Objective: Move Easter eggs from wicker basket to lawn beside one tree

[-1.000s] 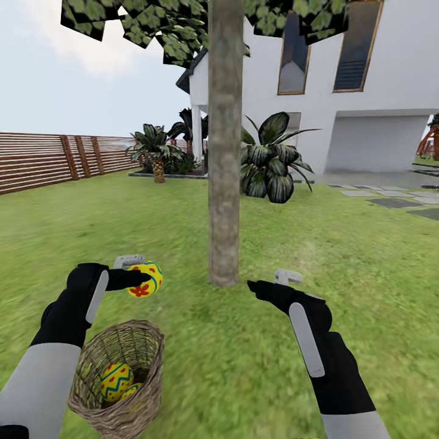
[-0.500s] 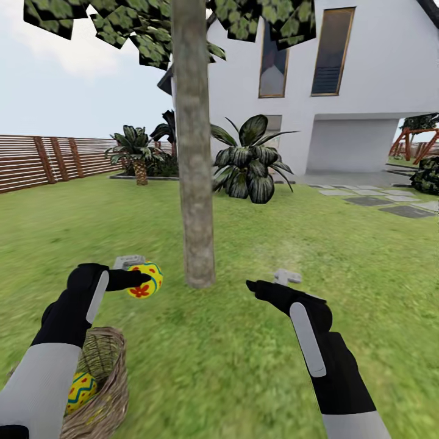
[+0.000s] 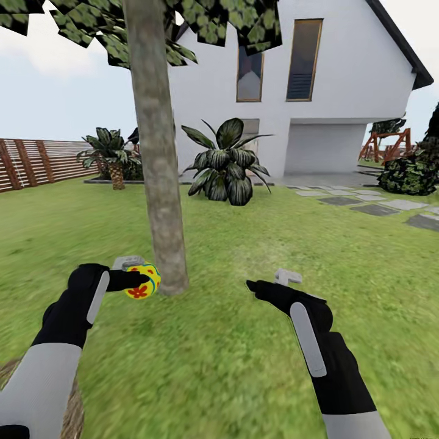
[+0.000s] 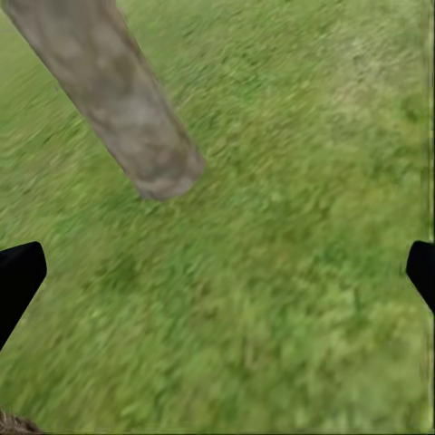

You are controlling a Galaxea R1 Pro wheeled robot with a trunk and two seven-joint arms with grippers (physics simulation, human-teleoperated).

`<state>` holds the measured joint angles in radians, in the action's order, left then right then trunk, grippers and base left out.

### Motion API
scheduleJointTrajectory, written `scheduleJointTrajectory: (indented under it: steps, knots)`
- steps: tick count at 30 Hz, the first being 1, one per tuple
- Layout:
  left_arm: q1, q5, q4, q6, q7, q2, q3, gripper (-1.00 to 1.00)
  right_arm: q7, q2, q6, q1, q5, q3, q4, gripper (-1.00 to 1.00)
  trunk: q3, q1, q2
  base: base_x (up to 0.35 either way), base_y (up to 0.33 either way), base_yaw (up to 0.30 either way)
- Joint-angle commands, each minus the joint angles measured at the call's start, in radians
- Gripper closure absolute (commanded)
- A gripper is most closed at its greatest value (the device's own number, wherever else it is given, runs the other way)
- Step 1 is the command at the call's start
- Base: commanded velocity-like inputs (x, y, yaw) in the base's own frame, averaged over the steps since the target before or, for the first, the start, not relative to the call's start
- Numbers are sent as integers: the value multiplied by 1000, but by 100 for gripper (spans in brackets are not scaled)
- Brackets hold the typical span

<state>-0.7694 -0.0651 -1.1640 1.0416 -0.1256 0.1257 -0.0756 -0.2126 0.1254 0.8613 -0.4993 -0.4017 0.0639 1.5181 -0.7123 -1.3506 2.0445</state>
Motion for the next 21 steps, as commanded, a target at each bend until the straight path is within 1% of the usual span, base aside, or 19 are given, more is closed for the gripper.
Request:
scheduleJointTrajectory:
  steps: [1, 2, 5, 21]
  knots:
    - [-1, -7, -1, 6, 18, -1, -1, 100, -10, 0, 2, -1, -10, 0, 1, -100, 0, 0, 0, 178, -292, -222]
    - [-1, -9, -1, 6, 40, -2, -1, 100, -10, -1, 2, -1, -11, 0, 1, -100, 1, 0, 0, 180, -291, -222]
    - [-1, -10, 3, 6, 60, -3, -1, 100, -10, 0, 2, -1, -10, -1, 1, -100, 5, 0, 0, 184, -288, -222]
    - [-2, -7, 11, 6, 83, -5, -1, 100, -10, 0, 2, -1, -10, -1, 0, -100, 23, 0, 0, 221, -254, -222]
